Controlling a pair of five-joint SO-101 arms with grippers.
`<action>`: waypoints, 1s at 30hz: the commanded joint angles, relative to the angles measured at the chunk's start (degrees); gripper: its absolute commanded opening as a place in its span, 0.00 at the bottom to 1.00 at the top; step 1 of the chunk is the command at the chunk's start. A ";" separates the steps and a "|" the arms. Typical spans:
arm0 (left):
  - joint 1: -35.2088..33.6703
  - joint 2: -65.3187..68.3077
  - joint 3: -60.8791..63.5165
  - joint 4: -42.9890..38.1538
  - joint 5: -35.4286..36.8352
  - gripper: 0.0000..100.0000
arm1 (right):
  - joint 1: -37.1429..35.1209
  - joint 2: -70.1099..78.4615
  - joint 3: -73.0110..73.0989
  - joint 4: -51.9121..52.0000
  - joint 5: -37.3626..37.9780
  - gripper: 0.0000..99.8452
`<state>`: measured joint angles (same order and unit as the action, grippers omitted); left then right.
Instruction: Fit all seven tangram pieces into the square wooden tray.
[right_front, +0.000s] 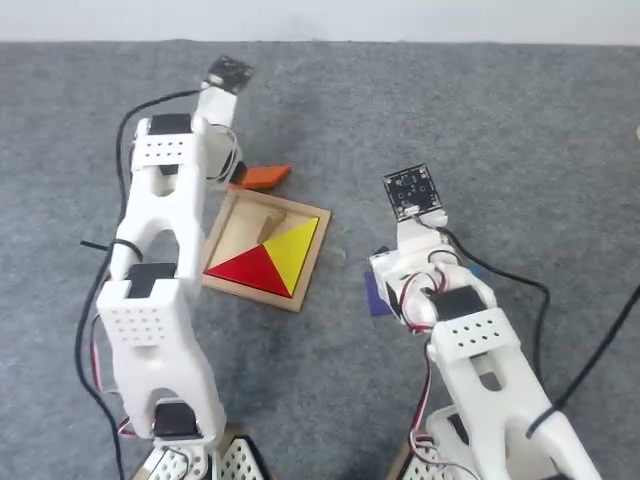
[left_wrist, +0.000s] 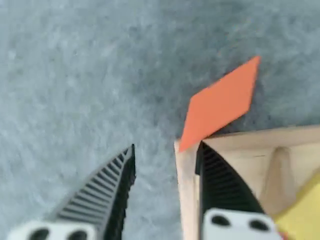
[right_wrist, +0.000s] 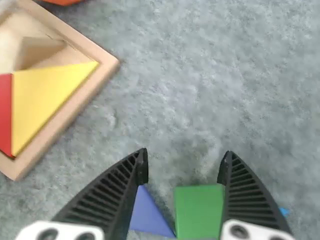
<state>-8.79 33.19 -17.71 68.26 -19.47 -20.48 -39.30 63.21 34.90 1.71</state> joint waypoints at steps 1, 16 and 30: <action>3.87 0.00 -2.42 -1.05 0.53 0.20 | 0.04 1.54 -4.66 0.84 0.09 0.24; 6.07 27.16 -32.48 6.51 -4.75 0.20 | -1.89 7.16 -5.01 0.66 0.35 0.24; 4.40 46.51 -76.62 31.74 -11.08 0.03 | -1.89 7.16 -5.01 0.66 0.35 0.24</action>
<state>-3.25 79.69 -87.34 96.31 -28.97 -21.98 -31.91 61.80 35.43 1.80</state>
